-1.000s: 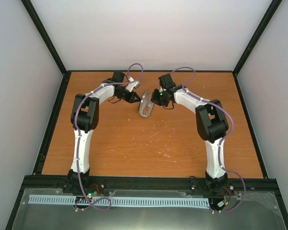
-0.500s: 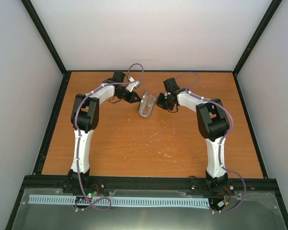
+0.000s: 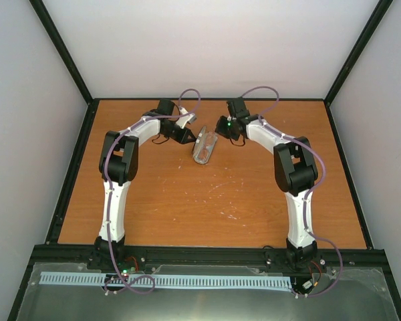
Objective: Organize the sunglasses
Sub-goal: Adjust the sunglasses in the sunglasses case.
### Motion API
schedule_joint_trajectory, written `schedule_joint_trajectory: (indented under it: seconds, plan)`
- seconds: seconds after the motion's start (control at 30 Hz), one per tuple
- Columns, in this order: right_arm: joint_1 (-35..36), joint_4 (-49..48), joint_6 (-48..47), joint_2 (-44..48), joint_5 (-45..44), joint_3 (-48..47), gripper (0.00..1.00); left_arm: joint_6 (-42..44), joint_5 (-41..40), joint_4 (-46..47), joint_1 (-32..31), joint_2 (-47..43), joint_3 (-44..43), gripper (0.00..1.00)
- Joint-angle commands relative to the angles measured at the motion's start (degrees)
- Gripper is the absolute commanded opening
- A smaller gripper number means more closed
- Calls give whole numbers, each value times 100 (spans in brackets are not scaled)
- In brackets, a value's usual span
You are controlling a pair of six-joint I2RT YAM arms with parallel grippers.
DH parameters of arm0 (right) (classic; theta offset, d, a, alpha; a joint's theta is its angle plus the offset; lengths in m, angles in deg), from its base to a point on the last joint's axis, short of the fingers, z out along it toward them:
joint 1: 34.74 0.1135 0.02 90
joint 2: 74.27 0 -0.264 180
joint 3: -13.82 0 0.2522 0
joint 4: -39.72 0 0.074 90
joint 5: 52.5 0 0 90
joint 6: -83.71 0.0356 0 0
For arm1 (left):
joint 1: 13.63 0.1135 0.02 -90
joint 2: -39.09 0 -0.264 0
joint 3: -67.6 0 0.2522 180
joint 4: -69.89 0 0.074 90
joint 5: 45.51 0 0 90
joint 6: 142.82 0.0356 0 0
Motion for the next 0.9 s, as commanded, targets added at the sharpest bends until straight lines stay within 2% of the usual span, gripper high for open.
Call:
schedule_joint_trajectory:
  seconds: [0.0,0.4,0.87]
  plan:
    - [-52,67,-235,-272,-82,-705,3,11,25,26,-52,-199,-124,10]
    - [-167,971,-637,-1682,191,-2654,3,24,-20,20,-52,-143,-160,10]
    - [-117,912,-565,-1743,585,-2400,3,-5,43,35,-52,-75,-225,10]
